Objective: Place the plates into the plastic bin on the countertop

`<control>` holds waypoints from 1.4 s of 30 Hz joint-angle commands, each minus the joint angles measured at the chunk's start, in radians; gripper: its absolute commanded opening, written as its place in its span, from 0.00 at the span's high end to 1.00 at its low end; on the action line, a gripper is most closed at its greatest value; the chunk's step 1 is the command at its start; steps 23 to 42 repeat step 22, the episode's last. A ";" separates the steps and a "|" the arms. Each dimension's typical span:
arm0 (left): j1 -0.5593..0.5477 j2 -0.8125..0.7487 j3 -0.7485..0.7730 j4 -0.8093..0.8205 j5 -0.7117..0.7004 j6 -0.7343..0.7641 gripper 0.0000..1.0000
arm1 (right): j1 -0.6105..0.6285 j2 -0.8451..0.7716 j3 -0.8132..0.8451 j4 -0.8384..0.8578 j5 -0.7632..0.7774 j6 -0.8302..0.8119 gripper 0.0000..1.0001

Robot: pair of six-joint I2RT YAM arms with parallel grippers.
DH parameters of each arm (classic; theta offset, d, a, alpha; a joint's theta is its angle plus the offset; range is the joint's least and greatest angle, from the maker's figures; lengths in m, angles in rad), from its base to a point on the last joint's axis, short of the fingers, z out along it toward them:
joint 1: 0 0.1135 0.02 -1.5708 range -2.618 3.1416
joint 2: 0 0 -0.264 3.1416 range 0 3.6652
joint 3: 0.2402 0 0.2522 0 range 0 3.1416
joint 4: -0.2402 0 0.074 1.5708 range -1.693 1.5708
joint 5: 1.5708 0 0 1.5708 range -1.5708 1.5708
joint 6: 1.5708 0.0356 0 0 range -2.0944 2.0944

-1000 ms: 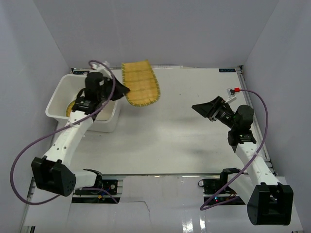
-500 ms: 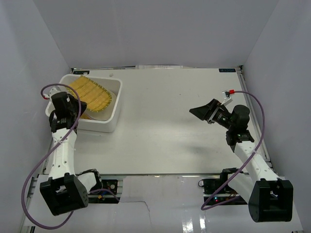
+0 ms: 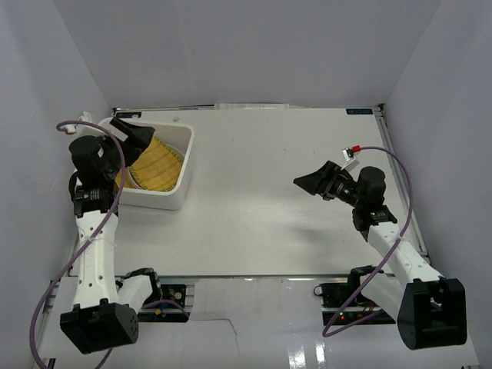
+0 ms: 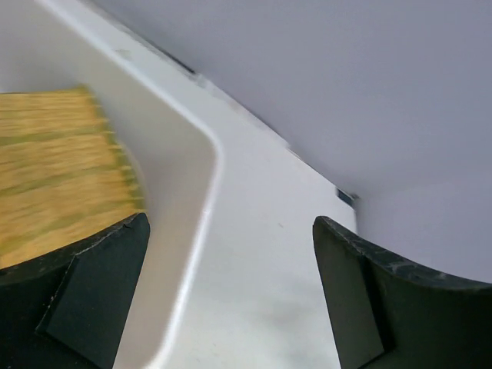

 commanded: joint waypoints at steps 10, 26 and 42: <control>-0.765 0.017 -0.005 0.028 0.120 0.177 0.02 | 0.039 -0.049 0.149 -0.198 0.145 -0.204 0.10; -0.803 0.020 -0.008 0.080 0.076 0.223 0.02 | 0.039 -0.158 0.169 -0.221 0.270 -0.253 0.10; -0.803 0.020 -0.008 0.080 0.076 0.223 0.02 | 0.039 -0.158 0.169 -0.221 0.270 -0.253 0.10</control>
